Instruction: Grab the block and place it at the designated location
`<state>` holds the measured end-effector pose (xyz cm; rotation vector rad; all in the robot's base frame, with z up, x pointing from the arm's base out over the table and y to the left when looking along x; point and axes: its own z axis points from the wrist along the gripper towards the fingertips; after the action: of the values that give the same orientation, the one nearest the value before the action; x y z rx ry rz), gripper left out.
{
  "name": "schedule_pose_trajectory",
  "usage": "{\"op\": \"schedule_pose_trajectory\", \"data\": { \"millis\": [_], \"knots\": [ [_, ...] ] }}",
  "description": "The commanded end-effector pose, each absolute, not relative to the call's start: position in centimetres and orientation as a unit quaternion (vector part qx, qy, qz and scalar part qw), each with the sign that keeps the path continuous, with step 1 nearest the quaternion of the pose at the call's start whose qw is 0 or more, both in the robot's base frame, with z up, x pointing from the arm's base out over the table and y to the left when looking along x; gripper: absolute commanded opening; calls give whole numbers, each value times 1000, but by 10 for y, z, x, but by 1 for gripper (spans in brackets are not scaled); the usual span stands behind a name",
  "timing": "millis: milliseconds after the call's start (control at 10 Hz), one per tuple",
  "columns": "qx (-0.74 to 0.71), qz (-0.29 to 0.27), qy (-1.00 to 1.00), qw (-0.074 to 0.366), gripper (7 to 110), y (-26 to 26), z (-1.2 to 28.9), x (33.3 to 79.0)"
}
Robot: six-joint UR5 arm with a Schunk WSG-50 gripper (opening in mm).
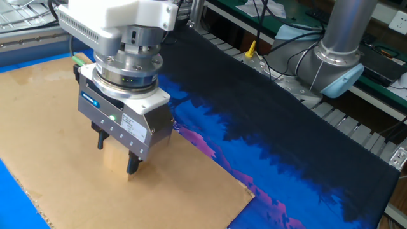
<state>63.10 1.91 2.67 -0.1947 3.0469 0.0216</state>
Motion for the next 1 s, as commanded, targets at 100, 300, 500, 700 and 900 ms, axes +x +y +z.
{"op": "schedule_pose_trajectory", "data": {
  "millis": [100,300,500,700,900],
  "knots": [
    [-80,10,996,39,66,14,36,632],
    [-88,5,996,31,66,5,58,632],
    [-95,-1,995,24,66,2,82,634],
    [-87,-3,996,13,66,13,96,637],
    [-66,-17,998,0,44,24,97,649]
  ]
}}
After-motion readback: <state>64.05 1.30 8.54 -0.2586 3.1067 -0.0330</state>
